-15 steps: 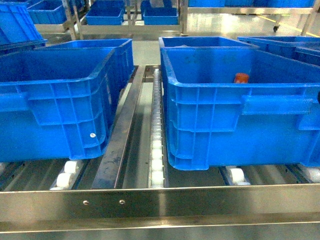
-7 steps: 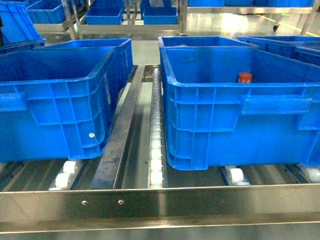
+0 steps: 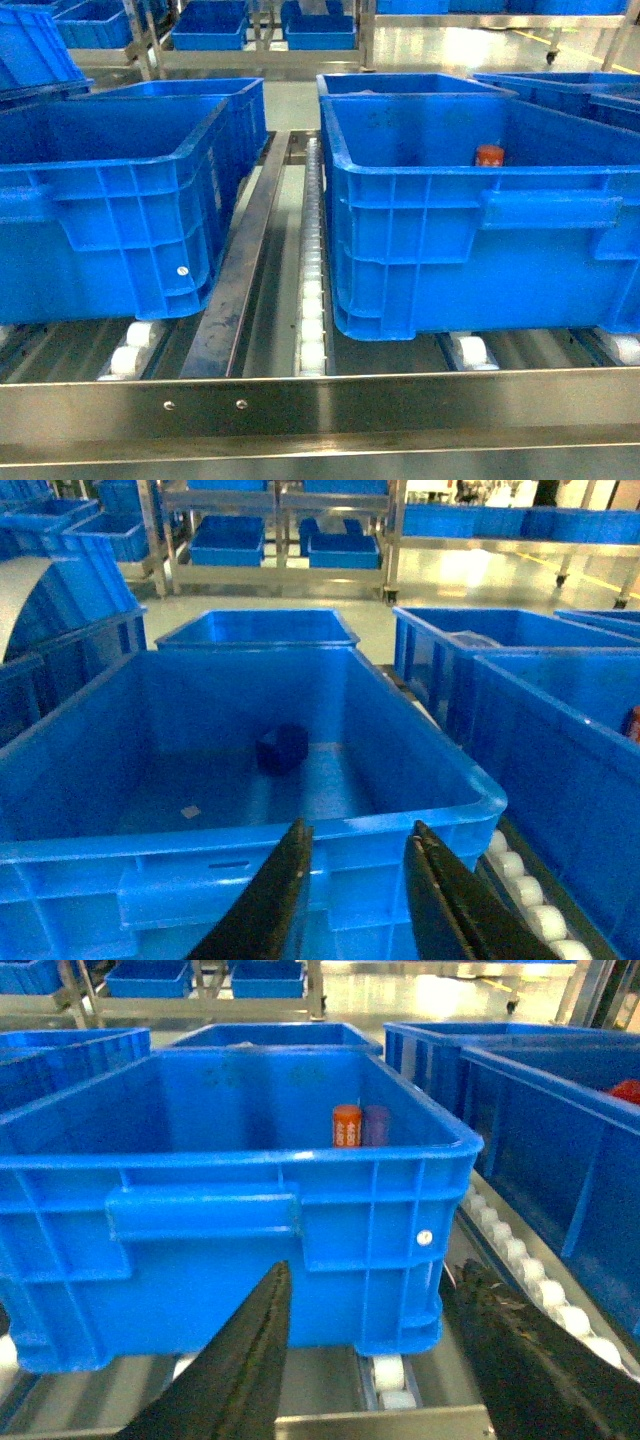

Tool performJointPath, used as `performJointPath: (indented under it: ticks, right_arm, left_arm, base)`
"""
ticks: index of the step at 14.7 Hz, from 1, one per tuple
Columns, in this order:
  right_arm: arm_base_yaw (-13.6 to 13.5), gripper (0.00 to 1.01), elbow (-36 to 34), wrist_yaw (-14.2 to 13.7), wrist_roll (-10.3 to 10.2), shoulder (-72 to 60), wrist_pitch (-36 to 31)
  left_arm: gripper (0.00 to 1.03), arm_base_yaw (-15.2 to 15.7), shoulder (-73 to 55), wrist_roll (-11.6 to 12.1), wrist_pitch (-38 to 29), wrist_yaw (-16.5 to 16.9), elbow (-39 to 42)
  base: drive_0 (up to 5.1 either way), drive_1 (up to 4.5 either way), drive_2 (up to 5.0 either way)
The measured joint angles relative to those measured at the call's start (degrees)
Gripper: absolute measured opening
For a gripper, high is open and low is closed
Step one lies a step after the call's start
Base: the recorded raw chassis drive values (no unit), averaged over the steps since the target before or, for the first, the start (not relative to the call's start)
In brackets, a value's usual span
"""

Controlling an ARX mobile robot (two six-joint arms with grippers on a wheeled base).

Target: Sort blue parts and orange caps into right shelf containers

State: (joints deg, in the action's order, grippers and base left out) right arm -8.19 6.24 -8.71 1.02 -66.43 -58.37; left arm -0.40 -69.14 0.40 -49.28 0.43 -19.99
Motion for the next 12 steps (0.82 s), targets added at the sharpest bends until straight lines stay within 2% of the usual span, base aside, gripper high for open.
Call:
performJointPath:
  ticks: [2,3,4,5,6,7,12]
  right_arm:
    - [1.7,0.24,-2.2,2.0,-0.2,7.5,4.1]
    - [2.0,0.16,-2.4,2.5,-0.2,9.4,5.5]
    - [2.7,0.02,-3.3,3.2,-0.2,12.7,8.3]
    - [5.1,0.02,-4.4,6.2,-0.4,16.9,12.1]
    - [7.9,0.02,-4.8,8.1,-0.4,19.8,14.2]
    - [8.6,0.02,-5.0,8.0,-0.5,22.2,16.1]
    - [8.4,0.02,-5.6,8.6,-0.6,33.0,25.7]
  left_arm:
    - [0.02,0.6,4.9,-0.1,0.2,-0.6,5.1]
    - [0.02,0.5,5.8,-0.2,0.7,-0.6,6.4]
    - [0.02,0.5,8.3,-0.2,1.3,-0.5,8.4]
    - [0.02,0.4,11.6,-0.2,1.9,-0.5,10.0]
    - [0.02,0.4,13.9,-0.2,2.9,-0.5,11.3]
    - [0.02,0.4,15.6,-0.2,3.9,-0.5,12.4]
    - [0.02,0.4,25.0,-0.2,9.7,-0.5,16.0]
  base:
    - [0.0,0.00,0.0]
    - [0.0,0.00,0.0]
    - [0.0,0.00,0.0]
    - [0.0,0.00,0.0]
    - [0.0,0.00,0.0]
    - [0.0,0.00,0.0]
    - [0.0,0.00,0.0]
